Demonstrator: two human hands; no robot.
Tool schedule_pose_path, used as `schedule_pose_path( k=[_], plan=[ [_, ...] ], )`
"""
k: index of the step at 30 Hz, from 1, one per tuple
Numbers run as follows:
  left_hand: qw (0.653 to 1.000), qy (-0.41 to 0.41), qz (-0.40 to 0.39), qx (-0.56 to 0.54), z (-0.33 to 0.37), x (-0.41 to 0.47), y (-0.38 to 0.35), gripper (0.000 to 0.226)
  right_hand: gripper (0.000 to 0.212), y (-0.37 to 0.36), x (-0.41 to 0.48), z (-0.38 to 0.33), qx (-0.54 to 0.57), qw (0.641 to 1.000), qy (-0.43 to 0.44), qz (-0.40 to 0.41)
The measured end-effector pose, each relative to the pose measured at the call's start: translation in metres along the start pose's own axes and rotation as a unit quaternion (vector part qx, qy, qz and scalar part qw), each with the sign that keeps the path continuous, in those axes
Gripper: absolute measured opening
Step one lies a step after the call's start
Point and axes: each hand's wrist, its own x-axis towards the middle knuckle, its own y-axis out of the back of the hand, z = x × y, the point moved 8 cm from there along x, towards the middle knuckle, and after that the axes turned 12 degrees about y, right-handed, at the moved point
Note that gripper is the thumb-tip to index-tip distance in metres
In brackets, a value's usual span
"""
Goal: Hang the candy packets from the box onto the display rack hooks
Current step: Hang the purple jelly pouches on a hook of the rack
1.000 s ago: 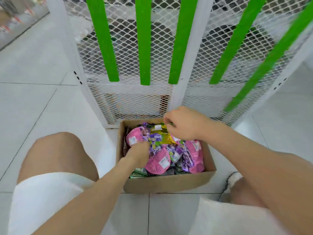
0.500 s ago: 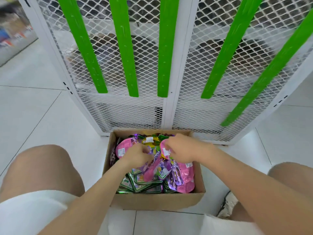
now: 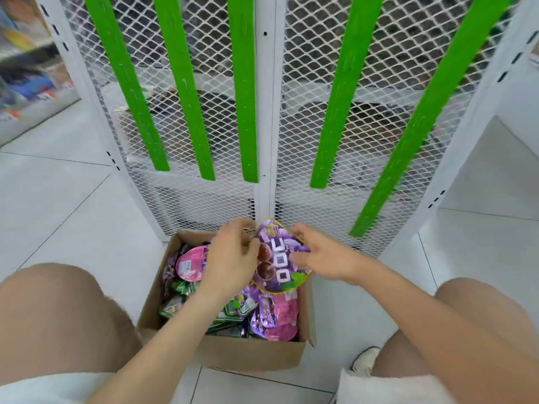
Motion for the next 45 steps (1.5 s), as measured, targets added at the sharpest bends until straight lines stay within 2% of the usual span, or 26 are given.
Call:
schedule_pose_path(
  k=[2,4,5,7,10,14,16,18,20,23,25,26,28,30,32,35,38,42,44,45],
  plan=[
    [0.998,-0.025,-0.012,-0.048,-0.005,-0.007,0.007,0.039,0.023,0.008,-0.001,-0.004,0.037,0.999,0.006,-0.031],
    [0.983,-0.004,-0.1,-0.153,-0.004,-0.014,0.002,0.032,0.017,0.008,0.0,-0.011,0.064,0.997,0.022,-0.049],
    [0.974,0.008,-0.124,-0.191,-0.002,-0.016,0.0,0.023,0.014,0.008,0.002,-0.015,0.074,0.996,0.028,-0.038],
    [0.966,0.048,-0.102,-0.233,-0.009,-0.012,0.004,0.009,0.009,0.014,0.007,-0.016,0.088,0.996,0.027,0.021],
    [0.953,0.116,-0.069,-0.27,-0.021,-0.005,0.009,0.009,0.016,0.028,0.01,-0.014,0.119,0.987,0.005,0.106],
    [0.931,0.16,-0.114,-0.307,-0.013,-0.004,-0.006,0.012,0.019,0.037,0.008,-0.012,0.119,0.984,-0.002,0.13],
    [0.943,0.143,-0.143,-0.263,-0.002,-0.003,-0.017,0.013,0.017,0.05,0.001,-0.003,0.08,0.985,-0.016,0.15],
    [0.974,0.088,-0.138,-0.159,0.011,0.002,-0.023,0.014,0.03,0.075,-0.008,0.01,-0.005,0.986,-0.032,0.161],
    [0.988,0.032,-0.136,-0.061,0.029,0.004,-0.027,0.017,0.04,0.116,-0.02,0.023,-0.098,0.977,-0.068,0.176],
    [0.981,-0.013,-0.193,0.014,0.052,0.008,-0.049,0.02,0.032,0.185,-0.047,0.042,-0.21,0.94,-0.16,0.218],
    [0.972,-0.036,-0.23,0.026,0.066,0.013,-0.069,0.022,0.029,0.221,-0.059,0.054,-0.267,0.913,-0.196,0.239],
    [0.968,-0.043,-0.248,0.021,0.073,0.016,-0.081,0.024,0.024,0.232,-0.062,0.063,-0.272,0.908,-0.203,0.247],
    [0.96,-0.068,-0.272,0.026,0.087,0.021,-0.107,0.034,0.047,0.241,-0.063,0.08,-0.257,0.911,-0.2,0.253],
    [0.956,-0.094,-0.277,0.033,0.1,0.029,-0.131,0.045,0.053,0.235,-0.055,0.088,-0.241,0.933,-0.166,0.21],
    [0.956,-0.109,-0.27,0.033,0.112,0.041,-0.151,0.052,0.046,0.231,-0.042,0.097,-0.215,0.951,-0.132,0.181],
    [0.957,-0.113,-0.265,0.025,0.131,0.055,-0.174,0.056,0.023,0.236,-0.029,0.1,-0.205,0.95,-0.103,0.21],
    [0.961,-0.096,-0.259,-0.002,0.139,0.07,-0.19,0.051,0.006,0.232,-0.021,0.106,-0.224,0.952,-0.093,0.187],
    [0.954,-0.122,-0.273,-0.001,0.134,0.072,-0.195,0.034,0.023,0.203,-0.022,0.115,-0.147,0.978,-0.073,0.131],
    [0.948,-0.132,-0.29,0.007,0.125,0.063,-0.191,0.016,0.017,0.182,-0.024,0.109,-0.107,0.987,-0.05,0.105],
    [0.946,-0.137,-0.294,0.018,0.12,0.058,-0.186,0.02,0.016,0.175,-0.027,0.104,-0.092,0.989,-0.043,0.112]
  ],
)
